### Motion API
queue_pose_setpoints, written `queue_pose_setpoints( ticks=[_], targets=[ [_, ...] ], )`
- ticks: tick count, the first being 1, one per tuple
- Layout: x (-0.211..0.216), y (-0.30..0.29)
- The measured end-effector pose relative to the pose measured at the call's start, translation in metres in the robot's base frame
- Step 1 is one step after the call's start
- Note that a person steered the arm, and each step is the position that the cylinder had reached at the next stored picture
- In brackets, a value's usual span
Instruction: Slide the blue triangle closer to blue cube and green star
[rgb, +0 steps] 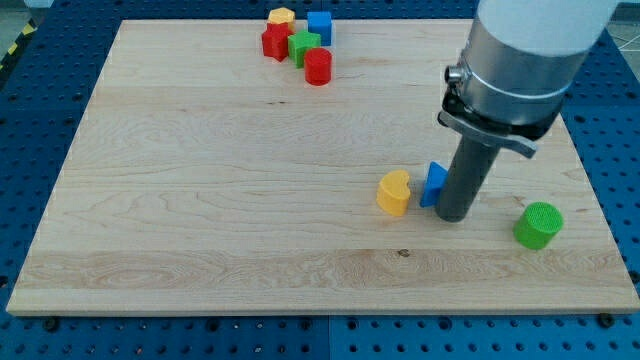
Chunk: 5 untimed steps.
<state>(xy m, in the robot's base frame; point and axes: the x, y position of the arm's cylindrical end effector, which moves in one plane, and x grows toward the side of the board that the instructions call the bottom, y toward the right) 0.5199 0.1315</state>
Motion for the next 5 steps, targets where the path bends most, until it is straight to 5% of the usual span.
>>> queue_pose_setpoints(
  ticks=[5],
  targets=[
    [-0.140, -0.061]
  ],
)
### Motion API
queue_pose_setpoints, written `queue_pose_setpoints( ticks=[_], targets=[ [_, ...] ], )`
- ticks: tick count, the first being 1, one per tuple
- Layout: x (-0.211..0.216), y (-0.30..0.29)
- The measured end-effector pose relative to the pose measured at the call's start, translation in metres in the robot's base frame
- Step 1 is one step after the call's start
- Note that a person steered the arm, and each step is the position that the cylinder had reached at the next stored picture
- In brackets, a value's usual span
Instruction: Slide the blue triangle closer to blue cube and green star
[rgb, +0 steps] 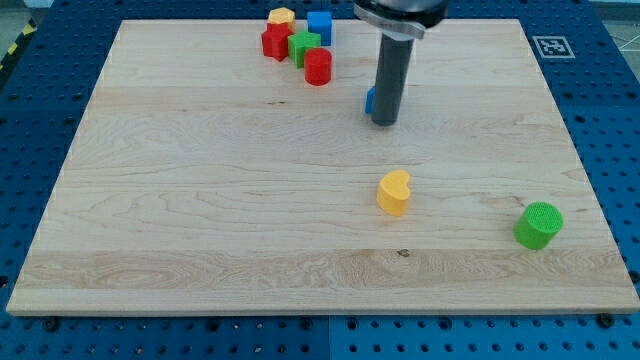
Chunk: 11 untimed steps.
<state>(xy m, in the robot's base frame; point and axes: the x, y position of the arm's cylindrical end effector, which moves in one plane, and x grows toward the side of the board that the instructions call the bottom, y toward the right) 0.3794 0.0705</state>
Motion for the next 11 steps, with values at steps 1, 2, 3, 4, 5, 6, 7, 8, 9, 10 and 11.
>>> queue_pose_setpoints(
  ticks=[1, 2, 3, 4, 5, 6, 7, 8, 9, 10, 11],
  targets=[
    [-0.018, -0.002],
    [-0.027, 0.002],
    [-0.032, 0.016],
    [-0.039, 0.017],
    [-0.060, 0.017],
    [-0.077, 0.018],
    [-0.078, 0.035],
    [-0.084, 0.033],
    [-0.096, 0.013],
    [-0.107, -0.003],
    [-0.112, -0.022]
  ],
)
